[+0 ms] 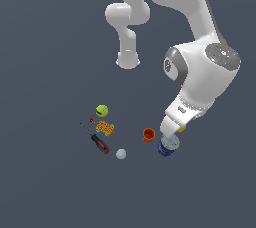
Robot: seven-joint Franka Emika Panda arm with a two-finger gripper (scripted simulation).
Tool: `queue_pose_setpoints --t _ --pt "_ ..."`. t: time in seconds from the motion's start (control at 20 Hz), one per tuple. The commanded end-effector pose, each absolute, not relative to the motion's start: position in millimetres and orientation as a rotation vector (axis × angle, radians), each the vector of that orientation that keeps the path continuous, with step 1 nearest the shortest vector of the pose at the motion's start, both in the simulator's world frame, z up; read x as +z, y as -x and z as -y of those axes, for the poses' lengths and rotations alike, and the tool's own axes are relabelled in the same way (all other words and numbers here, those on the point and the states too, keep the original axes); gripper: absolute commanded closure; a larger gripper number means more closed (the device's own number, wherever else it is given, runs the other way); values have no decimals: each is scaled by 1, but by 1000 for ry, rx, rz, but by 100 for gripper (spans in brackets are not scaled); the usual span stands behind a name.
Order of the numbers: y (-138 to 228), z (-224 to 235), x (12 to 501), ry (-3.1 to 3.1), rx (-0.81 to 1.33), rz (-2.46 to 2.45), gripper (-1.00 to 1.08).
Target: Pick up a designated object from a clutter of objects.
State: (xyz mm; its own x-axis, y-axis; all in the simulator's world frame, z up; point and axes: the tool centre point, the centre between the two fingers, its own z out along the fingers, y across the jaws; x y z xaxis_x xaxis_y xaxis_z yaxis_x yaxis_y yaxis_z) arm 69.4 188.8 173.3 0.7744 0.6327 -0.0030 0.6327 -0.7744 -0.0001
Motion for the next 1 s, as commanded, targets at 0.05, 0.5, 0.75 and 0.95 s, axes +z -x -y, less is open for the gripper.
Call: queue_pose_setpoints --t 0.05,0.5,0.75,0.95 --pt "-50 -185 194 -2957 -1 -1054 108" --pt "4 -175 249 -2957 -1 -1054 108" --pt "34 -170 280 -2957 -1 -1054 108" --pt "58 -165 306 -2958 0 -1055 108"
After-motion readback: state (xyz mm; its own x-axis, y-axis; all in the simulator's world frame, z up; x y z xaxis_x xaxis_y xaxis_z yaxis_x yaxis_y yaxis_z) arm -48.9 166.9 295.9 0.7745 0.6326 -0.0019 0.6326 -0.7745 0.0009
